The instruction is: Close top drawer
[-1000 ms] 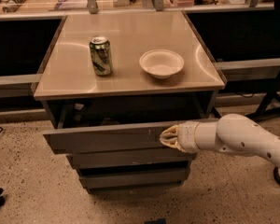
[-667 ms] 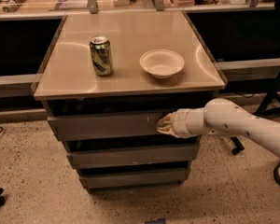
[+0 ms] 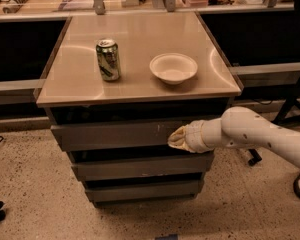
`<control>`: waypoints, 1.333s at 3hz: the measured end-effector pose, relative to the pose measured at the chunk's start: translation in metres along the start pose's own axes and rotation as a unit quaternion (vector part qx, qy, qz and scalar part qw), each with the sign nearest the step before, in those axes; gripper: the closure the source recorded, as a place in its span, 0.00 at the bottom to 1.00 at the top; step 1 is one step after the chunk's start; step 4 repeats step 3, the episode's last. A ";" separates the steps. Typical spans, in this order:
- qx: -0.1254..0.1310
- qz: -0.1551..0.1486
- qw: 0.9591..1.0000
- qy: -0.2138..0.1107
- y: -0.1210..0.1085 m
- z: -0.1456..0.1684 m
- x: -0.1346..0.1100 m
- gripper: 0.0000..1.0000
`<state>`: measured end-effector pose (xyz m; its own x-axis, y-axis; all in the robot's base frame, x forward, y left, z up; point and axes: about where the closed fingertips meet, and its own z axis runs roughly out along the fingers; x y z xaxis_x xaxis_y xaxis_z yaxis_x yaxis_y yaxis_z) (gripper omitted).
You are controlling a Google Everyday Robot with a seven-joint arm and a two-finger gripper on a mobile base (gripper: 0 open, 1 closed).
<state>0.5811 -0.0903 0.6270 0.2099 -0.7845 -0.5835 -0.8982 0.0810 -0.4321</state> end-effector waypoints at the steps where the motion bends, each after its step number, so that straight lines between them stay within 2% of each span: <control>1: -0.042 0.038 0.998 -0.006 0.037 -0.023 -0.004 1.00; 2: -0.071 0.079 0.994 0.005 0.071 -0.063 -0.008 1.00; 3: -0.076 0.079 0.994 0.007 0.074 -0.068 -0.011 0.82; 4: -0.076 0.079 0.994 0.007 0.074 -0.068 -0.011 0.82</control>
Offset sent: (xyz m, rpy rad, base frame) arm -0.1468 -0.0539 0.0430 0.0119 0.3213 -0.0784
